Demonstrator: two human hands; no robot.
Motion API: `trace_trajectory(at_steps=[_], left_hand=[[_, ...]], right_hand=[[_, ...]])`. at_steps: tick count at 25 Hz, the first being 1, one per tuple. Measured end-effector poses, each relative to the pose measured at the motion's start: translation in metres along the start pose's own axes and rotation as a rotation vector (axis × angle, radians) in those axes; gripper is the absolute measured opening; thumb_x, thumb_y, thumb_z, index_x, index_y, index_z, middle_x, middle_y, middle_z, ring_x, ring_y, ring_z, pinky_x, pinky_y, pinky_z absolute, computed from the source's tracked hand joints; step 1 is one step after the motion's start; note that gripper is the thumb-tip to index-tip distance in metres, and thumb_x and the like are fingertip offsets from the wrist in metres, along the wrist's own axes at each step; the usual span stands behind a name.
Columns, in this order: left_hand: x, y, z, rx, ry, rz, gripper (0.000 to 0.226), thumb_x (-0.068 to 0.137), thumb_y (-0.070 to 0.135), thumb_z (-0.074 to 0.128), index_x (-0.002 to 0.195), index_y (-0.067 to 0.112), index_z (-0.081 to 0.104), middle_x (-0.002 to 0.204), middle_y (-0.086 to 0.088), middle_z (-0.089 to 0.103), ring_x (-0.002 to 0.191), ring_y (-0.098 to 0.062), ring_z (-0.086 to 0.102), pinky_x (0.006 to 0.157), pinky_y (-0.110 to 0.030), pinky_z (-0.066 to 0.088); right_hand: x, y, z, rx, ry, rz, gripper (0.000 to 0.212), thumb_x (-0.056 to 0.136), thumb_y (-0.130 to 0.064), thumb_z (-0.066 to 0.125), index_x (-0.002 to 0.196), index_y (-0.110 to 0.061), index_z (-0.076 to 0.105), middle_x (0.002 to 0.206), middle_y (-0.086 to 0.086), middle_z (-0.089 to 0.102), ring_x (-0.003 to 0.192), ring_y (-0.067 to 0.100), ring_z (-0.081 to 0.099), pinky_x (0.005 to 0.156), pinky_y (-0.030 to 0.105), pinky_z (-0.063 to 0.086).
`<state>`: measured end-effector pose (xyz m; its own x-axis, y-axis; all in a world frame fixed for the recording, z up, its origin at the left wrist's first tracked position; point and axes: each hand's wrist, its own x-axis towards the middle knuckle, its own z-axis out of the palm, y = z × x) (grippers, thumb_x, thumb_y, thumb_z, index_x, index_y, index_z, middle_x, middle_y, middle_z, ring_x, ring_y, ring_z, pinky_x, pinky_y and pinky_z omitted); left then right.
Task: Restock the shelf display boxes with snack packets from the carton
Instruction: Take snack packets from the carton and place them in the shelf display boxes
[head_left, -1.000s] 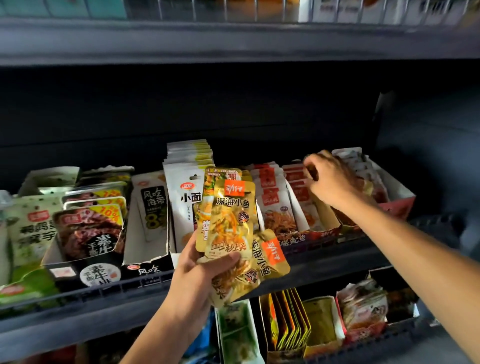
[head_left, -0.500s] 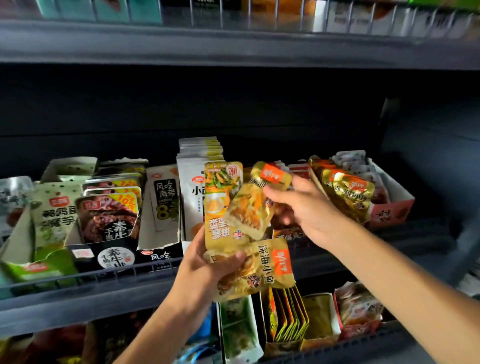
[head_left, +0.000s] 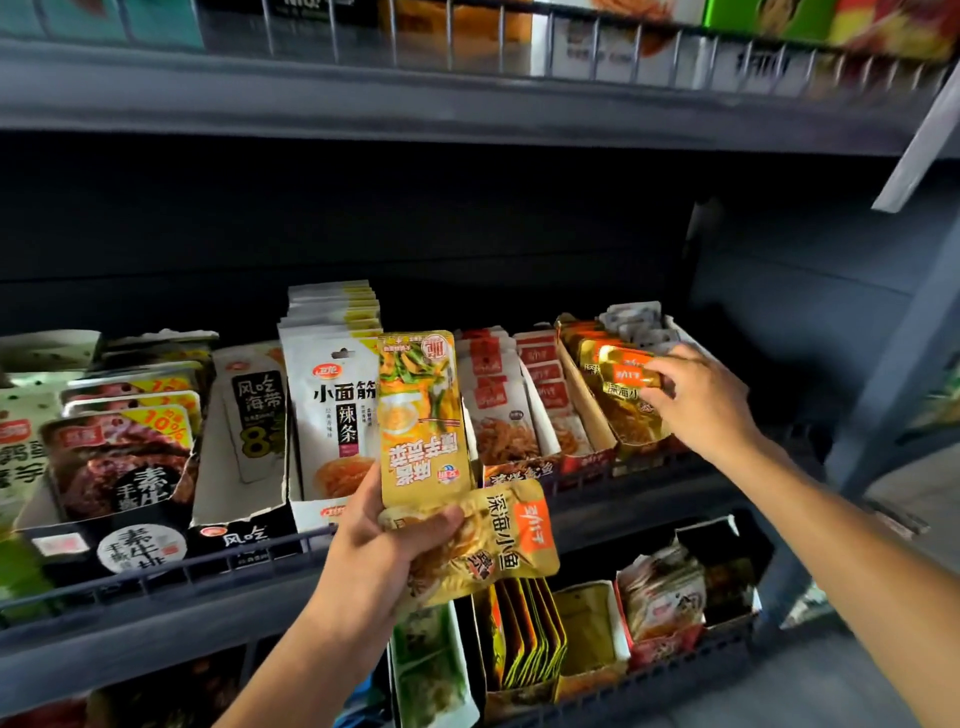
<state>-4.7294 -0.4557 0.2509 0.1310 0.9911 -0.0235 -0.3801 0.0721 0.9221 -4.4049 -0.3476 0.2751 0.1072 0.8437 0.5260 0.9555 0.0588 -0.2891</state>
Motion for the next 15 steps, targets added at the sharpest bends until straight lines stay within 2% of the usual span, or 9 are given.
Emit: trace_trajectory(at_steps=[2, 4, 6, 9, 11, 12, 13, 15], left_hand=[[0.000, 0.000, -0.004, 0.011, 0.003, -0.001, 0.059, 0.067, -0.007, 0.071, 0.117, 0.023, 0.064, 0.105, -0.012, 0.075, 0.095, -0.036, 0.072, 0.084, -0.049, 0.054], [0.000, 0.000, -0.007, 0.012, 0.006, 0.003, 0.059, 0.067, -0.007, 0.071, 0.119, 0.022, 0.063, 0.106, -0.013, 0.075, 0.096, -0.037, 0.072, 0.087, -0.052, 0.054], [0.001, 0.000, -0.007, 0.005, 0.014, 0.006, 0.059, 0.067, -0.007, 0.071, 0.119, 0.021, 0.063, 0.106, -0.014, 0.075, 0.096, -0.038, 0.072, 0.087, -0.052, 0.055], [0.002, 0.001, -0.008, 0.000, 0.006, 0.006, 0.059, 0.067, -0.007, 0.071, 0.118, 0.020, 0.063, 0.105, -0.015, 0.075, 0.094, -0.036, 0.072, 0.078, -0.047, 0.057], [0.002, 0.001, -0.009, 0.023, -0.010, 0.002, 0.057, 0.068, -0.007, 0.072, 0.117, 0.020, 0.062, 0.105, -0.015, 0.075, 0.093, -0.036, 0.073, 0.072, -0.044, 0.059], [0.002, 0.001, -0.010, 0.041, -0.029, 0.003, 0.056, 0.069, -0.007, 0.073, 0.117, 0.020, 0.063, 0.105, -0.015, 0.075, 0.093, -0.036, 0.073, 0.072, -0.045, 0.060], [0.002, 0.000, -0.011, 0.069, -0.052, 0.004, 0.056, 0.069, -0.006, 0.076, 0.116, 0.020, 0.063, 0.106, -0.015, 0.074, 0.094, -0.036, 0.072, 0.075, -0.046, 0.060], [0.002, -0.003, -0.012, 0.155, -0.118, 0.013, 0.055, 0.068, -0.004, 0.081, 0.112, 0.025, 0.067, 0.107, -0.015, 0.073, 0.096, -0.034, 0.072, 0.079, -0.047, 0.059]], right_hand=[[0.008, -0.002, 0.001, -0.023, 0.000, -0.130, 0.024, 0.087, -0.016, 0.074, 0.110, -0.014, 0.068, 0.112, 0.001, 0.062, 0.102, 0.024, 0.062, 0.076, 0.026, 0.038], [0.017, -0.001, 0.005, -0.078, 0.016, -0.157, 0.030, 0.082, -0.016, 0.078, 0.105, -0.018, 0.059, 0.113, 0.002, 0.058, 0.108, 0.028, 0.057, 0.085, 0.037, 0.044], [0.018, -0.002, 0.011, -0.199, 0.062, -0.049, 0.045, 0.078, -0.019, 0.081, 0.112, -0.019, 0.051, 0.119, 0.007, 0.054, 0.113, 0.033, 0.054, 0.092, 0.047, 0.045], [0.009, -0.017, 0.009, -0.223, 0.095, 0.107, 0.054, 0.078, -0.017, 0.079, 0.122, -0.017, 0.048, 0.125, 0.013, 0.052, 0.118, 0.037, 0.050, 0.094, 0.049, 0.042], [-0.004, -0.035, 0.005, -0.158, 0.228, 0.027, 0.046, 0.080, -0.012, 0.073, 0.120, -0.014, 0.050, 0.120, 0.013, 0.055, 0.113, 0.035, 0.054, 0.090, 0.045, 0.043], [-0.012, -0.049, 0.004, -0.045, 0.281, -0.042, 0.039, 0.083, -0.011, 0.069, 0.118, -0.012, 0.052, 0.114, 0.010, 0.058, 0.106, 0.029, 0.058, 0.085, 0.037, 0.046], [-0.020, -0.068, 0.002, 0.118, 0.272, -0.088, 0.033, 0.087, -0.014, 0.067, 0.117, -0.012, 0.053, 0.108, 0.005, 0.061, 0.097, 0.021, 0.062, 0.079, 0.027, 0.047], [-0.035, -0.114, -0.007, 0.558, 0.080, -0.077, 0.038, 0.091, -0.028, 0.066, 0.124, -0.018, 0.050, 0.108, -0.007, 0.060, 0.088, 0.005, 0.061, 0.071, 0.013, 0.046]])
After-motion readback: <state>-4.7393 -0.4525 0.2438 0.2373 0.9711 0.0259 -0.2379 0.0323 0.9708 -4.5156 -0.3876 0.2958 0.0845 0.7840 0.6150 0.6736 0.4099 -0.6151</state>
